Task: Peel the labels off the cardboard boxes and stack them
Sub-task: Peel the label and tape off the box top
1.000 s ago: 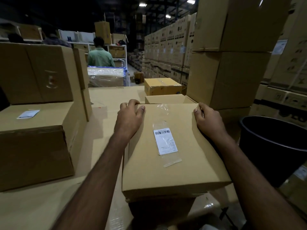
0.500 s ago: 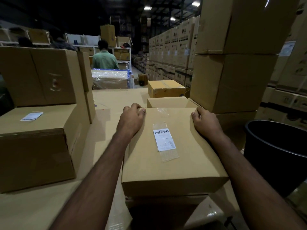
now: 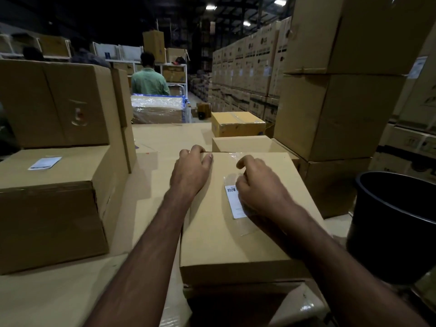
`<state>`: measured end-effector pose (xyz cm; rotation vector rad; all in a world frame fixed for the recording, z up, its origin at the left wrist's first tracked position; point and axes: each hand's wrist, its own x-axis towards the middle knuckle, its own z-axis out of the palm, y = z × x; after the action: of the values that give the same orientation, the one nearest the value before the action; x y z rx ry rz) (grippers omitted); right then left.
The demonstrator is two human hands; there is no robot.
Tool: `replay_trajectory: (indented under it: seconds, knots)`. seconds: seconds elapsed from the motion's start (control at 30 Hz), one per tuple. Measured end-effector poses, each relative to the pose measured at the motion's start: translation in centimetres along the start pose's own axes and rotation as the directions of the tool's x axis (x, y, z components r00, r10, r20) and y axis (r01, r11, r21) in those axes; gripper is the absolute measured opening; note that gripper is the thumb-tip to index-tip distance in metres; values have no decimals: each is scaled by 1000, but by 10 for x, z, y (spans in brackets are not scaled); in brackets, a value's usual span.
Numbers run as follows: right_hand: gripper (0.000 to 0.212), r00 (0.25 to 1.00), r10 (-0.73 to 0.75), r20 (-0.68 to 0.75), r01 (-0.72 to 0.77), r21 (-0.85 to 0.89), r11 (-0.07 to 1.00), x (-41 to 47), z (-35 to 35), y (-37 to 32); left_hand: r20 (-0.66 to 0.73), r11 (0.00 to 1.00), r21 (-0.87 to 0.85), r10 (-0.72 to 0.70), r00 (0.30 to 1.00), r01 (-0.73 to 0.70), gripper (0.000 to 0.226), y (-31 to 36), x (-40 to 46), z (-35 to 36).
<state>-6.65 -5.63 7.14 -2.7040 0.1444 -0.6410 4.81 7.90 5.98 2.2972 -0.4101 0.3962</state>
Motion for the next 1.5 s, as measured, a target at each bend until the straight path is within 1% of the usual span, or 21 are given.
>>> replay_trajectory:
  seconds: [0.07,0.2,0.3,0.43,0.63,0.67,0.77,0.8,0.9,1.17,1.2,1.3,1.33,1.43,1.5]
  knots:
    - [31,999,7,-51,-9,-34,999,-2,10,1,2,1000,-5,8,1000,-8,40,-2,-1,0]
    - [34,995,24,-100,-19,46,999,-2,10,10,1,999,-21,24,1000,-24,38,-5,0,1]
    - [27,994,-4,-106,7,24,1000,-2,11,15,0,999,-17,30,1000,-30,38,-6,-1,1]
    - [25,991,-35,-128,36,2,999,-3,13,15,-7,999,-5,33,999,-33,40,-5,-2,-1]
    - [17,989,-36,-144,43,46,998,-5,13,16,0,1000,-9,29,1000,-29,41,-2,-7,-2]
    - [20,988,-34,-152,42,54,998,-5,13,16,0,1000,-9,27,1000,-27,41,-2,-7,-2]
    - [38,987,-37,-159,46,55,997,-5,12,16,0,1000,-7,21,1000,-21,41,-2,-7,-2]
    - [39,988,-36,-152,45,52,998,-5,11,15,0,1000,-6,22,1000,-22,41,-2,-7,-2]
    - [30,990,-28,-137,37,63,997,-6,11,17,-1,1000,-1,27,1000,-27,41,-1,-9,-3]
    - [12,985,-51,-163,73,131,989,-9,11,19,2,1000,7,19,1000,-19,40,-1,-9,-3]
    - [14,984,-56,-167,79,132,988,-10,11,18,-1,1000,3,20,1000,-20,40,-1,-9,-3]
    - [34,981,-60,-184,83,120,989,-10,10,17,-4,1000,2,19,1000,-19,40,-2,-9,-2]
    - [35,981,-60,-185,80,104,991,-10,11,17,-6,1000,3,18,1000,-18,40,-2,-9,-2]
    - [29,981,-64,-181,77,63,995,-8,14,19,-11,1000,1,18,1000,-18,40,-2,-9,-2]
    - [23,981,-60,-187,76,76,994,-8,15,20,-11,1000,1,19,1000,-19,40,-2,-9,-2]
